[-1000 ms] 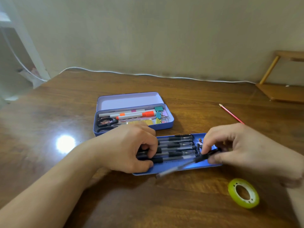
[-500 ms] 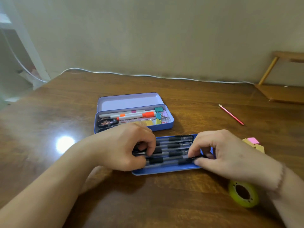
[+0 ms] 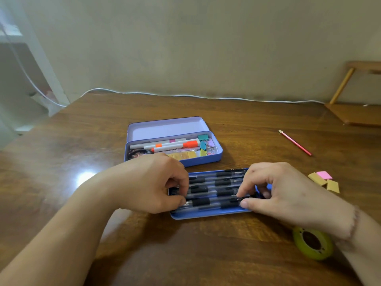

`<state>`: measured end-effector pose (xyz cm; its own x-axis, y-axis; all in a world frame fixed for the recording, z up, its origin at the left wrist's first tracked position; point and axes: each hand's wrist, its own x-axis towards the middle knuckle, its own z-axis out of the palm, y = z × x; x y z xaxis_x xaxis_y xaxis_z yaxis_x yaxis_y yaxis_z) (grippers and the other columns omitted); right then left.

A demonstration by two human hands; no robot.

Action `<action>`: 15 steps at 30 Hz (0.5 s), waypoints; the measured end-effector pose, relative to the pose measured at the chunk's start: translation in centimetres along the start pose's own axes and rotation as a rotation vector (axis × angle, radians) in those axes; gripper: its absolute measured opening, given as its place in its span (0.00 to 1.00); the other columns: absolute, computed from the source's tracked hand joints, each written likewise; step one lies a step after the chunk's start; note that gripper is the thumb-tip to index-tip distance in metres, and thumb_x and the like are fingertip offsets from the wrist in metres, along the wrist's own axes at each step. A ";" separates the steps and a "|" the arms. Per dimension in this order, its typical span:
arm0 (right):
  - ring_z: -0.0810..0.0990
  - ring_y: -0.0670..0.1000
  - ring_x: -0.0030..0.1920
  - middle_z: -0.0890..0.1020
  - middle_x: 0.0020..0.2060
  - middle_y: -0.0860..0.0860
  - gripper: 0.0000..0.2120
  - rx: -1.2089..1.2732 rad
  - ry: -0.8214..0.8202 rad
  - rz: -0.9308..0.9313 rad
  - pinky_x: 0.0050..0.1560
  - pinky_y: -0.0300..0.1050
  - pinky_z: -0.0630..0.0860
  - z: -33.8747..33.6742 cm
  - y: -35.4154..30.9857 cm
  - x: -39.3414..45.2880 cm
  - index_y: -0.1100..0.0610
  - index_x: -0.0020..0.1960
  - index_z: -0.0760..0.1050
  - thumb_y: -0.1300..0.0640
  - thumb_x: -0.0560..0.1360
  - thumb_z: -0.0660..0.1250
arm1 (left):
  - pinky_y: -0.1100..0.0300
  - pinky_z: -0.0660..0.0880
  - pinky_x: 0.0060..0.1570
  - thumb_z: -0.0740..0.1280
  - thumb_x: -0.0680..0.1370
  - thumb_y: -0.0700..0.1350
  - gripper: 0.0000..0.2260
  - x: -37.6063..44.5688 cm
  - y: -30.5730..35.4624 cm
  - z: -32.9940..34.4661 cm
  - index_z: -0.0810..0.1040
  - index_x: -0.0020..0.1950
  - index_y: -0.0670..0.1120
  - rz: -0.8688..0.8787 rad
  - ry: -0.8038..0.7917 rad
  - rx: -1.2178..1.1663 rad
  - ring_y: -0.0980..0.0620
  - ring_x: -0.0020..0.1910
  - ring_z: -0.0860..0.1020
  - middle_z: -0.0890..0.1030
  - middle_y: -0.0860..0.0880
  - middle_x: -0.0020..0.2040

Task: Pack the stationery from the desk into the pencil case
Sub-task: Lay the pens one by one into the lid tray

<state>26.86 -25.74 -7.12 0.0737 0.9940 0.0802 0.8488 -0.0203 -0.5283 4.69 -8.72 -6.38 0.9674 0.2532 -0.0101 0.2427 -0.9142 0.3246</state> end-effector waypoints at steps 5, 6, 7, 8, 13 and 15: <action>0.76 0.39 0.39 0.80 0.39 0.39 0.03 -0.037 -0.008 0.018 0.36 0.33 0.70 0.0 0.0 -0.1 0.44 0.39 0.84 0.49 0.66 0.76 | 0.72 0.69 0.38 0.71 0.72 0.52 0.07 0.1 0.0 0.1 0.82 0.49 0.60 0.042 -0.001 0.003 0.62 0.40 0.76 0.74 0.71 0.42; 0.76 0.39 0.39 0.80 0.40 0.38 0.03 -0.054 -0.009 0.024 0.36 0.34 0.69 0.0 0.0 -0.1 0.44 0.40 0.84 0.48 0.66 0.76 | 0.73 0.68 0.37 0.71 0.73 0.51 0.08 0.1 0.0 0.2 0.83 0.51 0.60 0.051 -0.006 0.000 0.62 0.40 0.76 0.74 0.71 0.42; 0.76 0.39 0.40 0.80 0.40 0.37 0.04 -0.072 -0.011 0.032 0.36 0.34 0.68 0.0 0.0 -0.2 0.43 0.40 0.84 0.47 0.66 0.76 | 0.74 0.68 0.37 0.71 0.73 0.51 0.09 0.1 0.0 0.2 0.83 0.52 0.60 0.057 -0.010 -0.007 0.62 0.40 0.76 0.74 0.70 0.41; 0.76 0.39 0.40 0.80 0.40 0.36 0.04 -0.088 -0.015 0.039 0.37 0.35 0.68 -0.1 0.0 -0.2 0.42 0.40 0.83 0.45 0.66 0.75 | 0.74 0.68 0.37 0.71 0.73 0.50 0.09 0.1 0.0 0.2 0.83 0.53 0.60 0.061 -0.013 -0.016 0.62 0.40 0.76 0.75 0.68 0.39; 0.75 0.36 0.42 0.79 0.41 0.33 0.06 -0.149 -0.023 0.063 0.37 0.38 0.69 -0.2 -0.2 -0.3 0.37 0.42 0.82 0.41 0.65 0.74 | 0.71 0.70 0.36 0.71 0.73 0.51 0.11 0.1 0.0 0.3 0.83 0.54 0.61 0.051 -0.024 -0.040 0.59 0.39 0.76 0.76 0.62 0.37; 0.75 0.36 0.41 0.79 0.41 0.34 0.07 -0.176 -0.011 0.066 0.37 0.38 0.69 -0.2 -0.3 -0.4 0.36 0.43 0.81 0.40 0.65 0.73 | 0.69 0.71 0.36 0.71 0.73 0.52 0.12 0.2 0.0 0.3 0.81 0.56 0.62 0.042 -0.033 -0.029 0.57 0.39 0.76 0.75 0.59 0.37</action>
<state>26.68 -26.14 -6.80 0.1272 0.9910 0.0408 0.9211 -0.1028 -0.3756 4.86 -8.80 -6.66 0.9786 0.2040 -0.0265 0.2001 -0.9141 0.3527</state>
